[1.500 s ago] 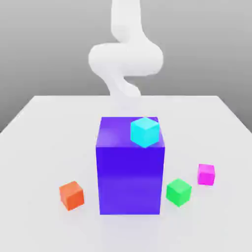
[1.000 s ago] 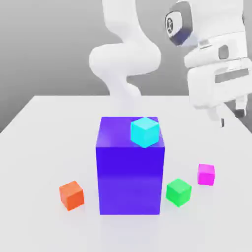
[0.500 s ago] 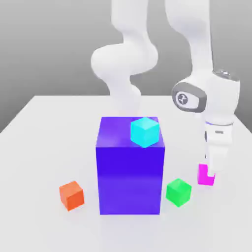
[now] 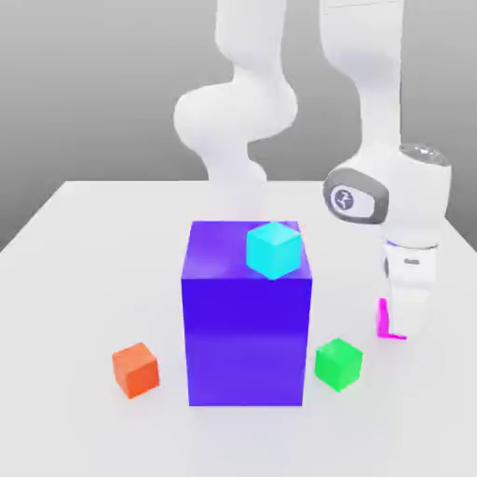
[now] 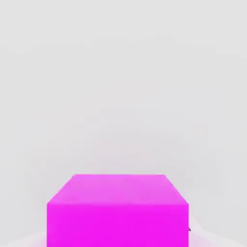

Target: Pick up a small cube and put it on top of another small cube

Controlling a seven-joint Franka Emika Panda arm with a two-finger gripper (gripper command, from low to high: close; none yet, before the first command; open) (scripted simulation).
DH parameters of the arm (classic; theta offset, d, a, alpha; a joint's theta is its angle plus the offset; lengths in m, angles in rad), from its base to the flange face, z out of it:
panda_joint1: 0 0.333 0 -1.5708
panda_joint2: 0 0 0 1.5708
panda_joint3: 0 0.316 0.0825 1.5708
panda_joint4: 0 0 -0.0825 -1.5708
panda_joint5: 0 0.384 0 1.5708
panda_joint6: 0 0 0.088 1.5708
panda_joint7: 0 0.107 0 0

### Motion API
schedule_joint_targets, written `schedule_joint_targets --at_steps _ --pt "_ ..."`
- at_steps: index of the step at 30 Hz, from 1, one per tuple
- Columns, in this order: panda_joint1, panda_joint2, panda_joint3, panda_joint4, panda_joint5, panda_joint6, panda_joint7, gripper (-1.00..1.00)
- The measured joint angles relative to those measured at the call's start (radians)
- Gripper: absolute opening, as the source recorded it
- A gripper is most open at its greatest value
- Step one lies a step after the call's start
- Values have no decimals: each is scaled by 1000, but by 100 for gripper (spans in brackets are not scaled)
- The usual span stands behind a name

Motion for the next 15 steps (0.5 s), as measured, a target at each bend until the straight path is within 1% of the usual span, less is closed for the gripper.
schedule_joint_targets --at_steps 2,4,7,15 --pt "4 -62 2 -11 45 -51 -53 -100" --pt "2 -96 -20 -13 55 -81 -140 -100" --pt "-35 -132 -57 -12 54 -117 -289 -100" --pt "-75 -215 -174 -8 28 -204 -685 -100"
